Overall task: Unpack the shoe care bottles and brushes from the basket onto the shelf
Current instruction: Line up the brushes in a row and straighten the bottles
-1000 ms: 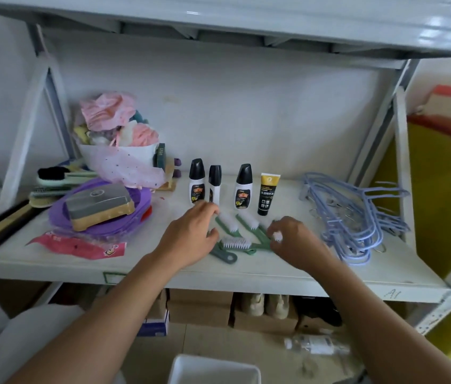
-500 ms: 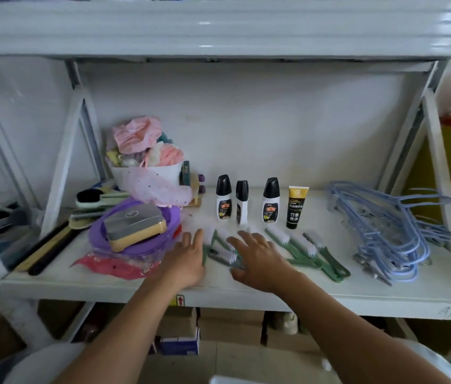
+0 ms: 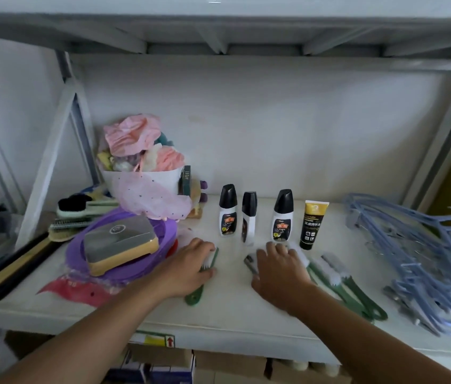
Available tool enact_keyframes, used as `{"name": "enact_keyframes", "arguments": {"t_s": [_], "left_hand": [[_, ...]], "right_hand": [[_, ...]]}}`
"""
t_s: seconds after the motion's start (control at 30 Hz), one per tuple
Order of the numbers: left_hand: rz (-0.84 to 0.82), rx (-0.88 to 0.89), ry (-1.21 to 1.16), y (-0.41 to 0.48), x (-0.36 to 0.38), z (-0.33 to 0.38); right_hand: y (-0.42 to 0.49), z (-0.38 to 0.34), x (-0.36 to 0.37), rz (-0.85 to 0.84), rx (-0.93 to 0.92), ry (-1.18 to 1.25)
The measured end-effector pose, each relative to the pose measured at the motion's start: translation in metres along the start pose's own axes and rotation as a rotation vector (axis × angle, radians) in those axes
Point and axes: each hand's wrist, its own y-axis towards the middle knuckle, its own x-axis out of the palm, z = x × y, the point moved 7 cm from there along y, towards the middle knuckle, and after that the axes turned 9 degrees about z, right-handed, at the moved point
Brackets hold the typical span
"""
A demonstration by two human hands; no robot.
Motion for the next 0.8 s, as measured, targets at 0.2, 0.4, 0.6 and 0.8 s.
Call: {"name": "enact_keyframes", "arguments": {"t_s": [0.2,0.4,0.6,0.8], "left_hand": [[-0.046,-0.101,0.007,0.009,0.007,0.006],[-0.069,-0.082,-0.044,0.007,0.005,0.012],[-0.093,-0.080,-0.106,0.002,-0.001,0.002],[-0.035,-0.094,-0.127,0.003,-0.007,-0.008]], "right_hand": [[0.004,0.014,0.001,0.027,0.092,0.028],[0.004,0.023,-0.007,0.062,0.127,-0.018],[0.008,0.013,-0.015,0.095,0.104,0.082],[0.022,-0.018,-0.011,0.021,0.118,0.289]]}}
